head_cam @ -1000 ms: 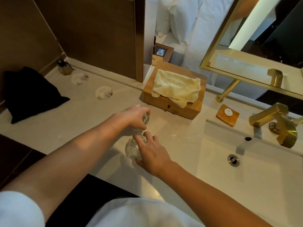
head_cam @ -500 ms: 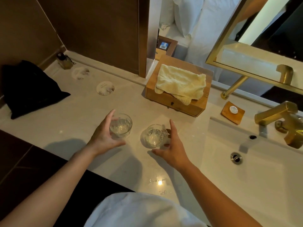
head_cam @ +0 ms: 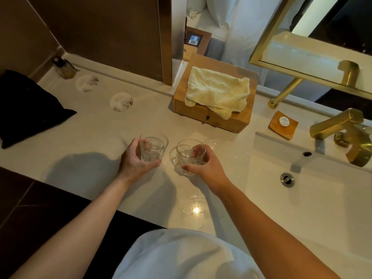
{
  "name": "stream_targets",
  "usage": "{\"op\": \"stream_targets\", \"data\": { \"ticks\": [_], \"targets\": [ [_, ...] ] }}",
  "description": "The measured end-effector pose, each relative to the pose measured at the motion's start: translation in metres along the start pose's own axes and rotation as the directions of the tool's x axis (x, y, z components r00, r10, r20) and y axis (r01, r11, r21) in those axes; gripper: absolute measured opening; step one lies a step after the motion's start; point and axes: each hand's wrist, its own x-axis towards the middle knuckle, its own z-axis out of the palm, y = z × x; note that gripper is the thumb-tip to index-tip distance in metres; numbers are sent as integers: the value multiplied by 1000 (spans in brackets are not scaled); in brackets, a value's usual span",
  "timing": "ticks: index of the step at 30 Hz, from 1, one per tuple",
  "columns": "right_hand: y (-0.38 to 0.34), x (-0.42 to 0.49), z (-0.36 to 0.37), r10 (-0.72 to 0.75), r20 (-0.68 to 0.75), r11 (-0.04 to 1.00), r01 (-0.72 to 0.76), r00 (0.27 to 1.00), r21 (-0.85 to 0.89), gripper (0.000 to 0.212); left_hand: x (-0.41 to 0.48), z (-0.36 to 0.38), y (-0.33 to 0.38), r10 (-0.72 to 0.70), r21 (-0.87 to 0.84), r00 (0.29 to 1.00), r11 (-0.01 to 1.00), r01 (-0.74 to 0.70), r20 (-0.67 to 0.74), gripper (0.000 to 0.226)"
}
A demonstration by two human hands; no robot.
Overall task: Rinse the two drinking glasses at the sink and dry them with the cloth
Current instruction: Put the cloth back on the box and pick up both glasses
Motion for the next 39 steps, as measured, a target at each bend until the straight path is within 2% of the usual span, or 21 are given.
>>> {"op": "stream_targets", "data": {
  "ticks": [3,7,10,11,13,15,18,22,26,28,30,32,34,36,39],
  "targets": [
    [-17,-4,-8,29,103,965,-54,994,257,60,-5,8,16,-50,-163,999,985,52,19,69],
    [-45,-6,-21,-19,248,811,-130,969,570,50,-15,18,50,-80,-491,990,862,126,113,70],
    [-67,-10,-33,-99,354,682,-195,930,705,58,-28,26,89,-35,-583,993,807,93,110,68],
    [-75,-12,-37,-122,368,653,-204,922,729,61,-32,27,102,-23,-592,996,803,70,87,64],
    [-89,-17,-43,-142,355,636,-189,924,748,80,-41,29,125,-16,-595,999,803,34,36,53],
    [-101,-22,-48,-161,324,646,-149,932,748,91,-49,28,144,-25,-588,999,809,8,-20,53],
    [-114,-31,-55,-157,287,636,-126,945,762,69,-61,23,160,-30,-593,995,804,-31,-93,63],
    [-121,-35,-62,-186,319,570,-162,929,805,49,-78,14,168,-66,-647,984,761,-57,-164,75],
    [-125,-35,-62,-138,371,566,-235,918,791,37,-89,9,166,-129,-693,965,718,-70,-230,63],
    [-128,-34,-58,-117,357,600,-220,927,770,37,-92,2,163,-137,-667,959,742,-68,-250,52],
    [-132,-31,-55,-113,305,706,-140,946,695,37,-92,-8,160,-116,-599,954,797,-77,-277,39],
    [-137,-26,-52,-137,241,835,-19,961,550,31,-89,-21,158,-93,-518,940,850,-98,-330,41],
    [-143,-19,-46,-179,186,918,96,966,384,29,-82,-36,157,-65,-448,926,886,-118,-372,39],
    [-148,-9,-35,-218,141,958,184,966,220,35,-67,-55,154,-32,-359,922,926,-118,-385,34],
    [-157,14,-7,-296,132,955,296,946,23,42,-37,-86,148,37,-153,921,983,-104,-387,37]
  ]
}}
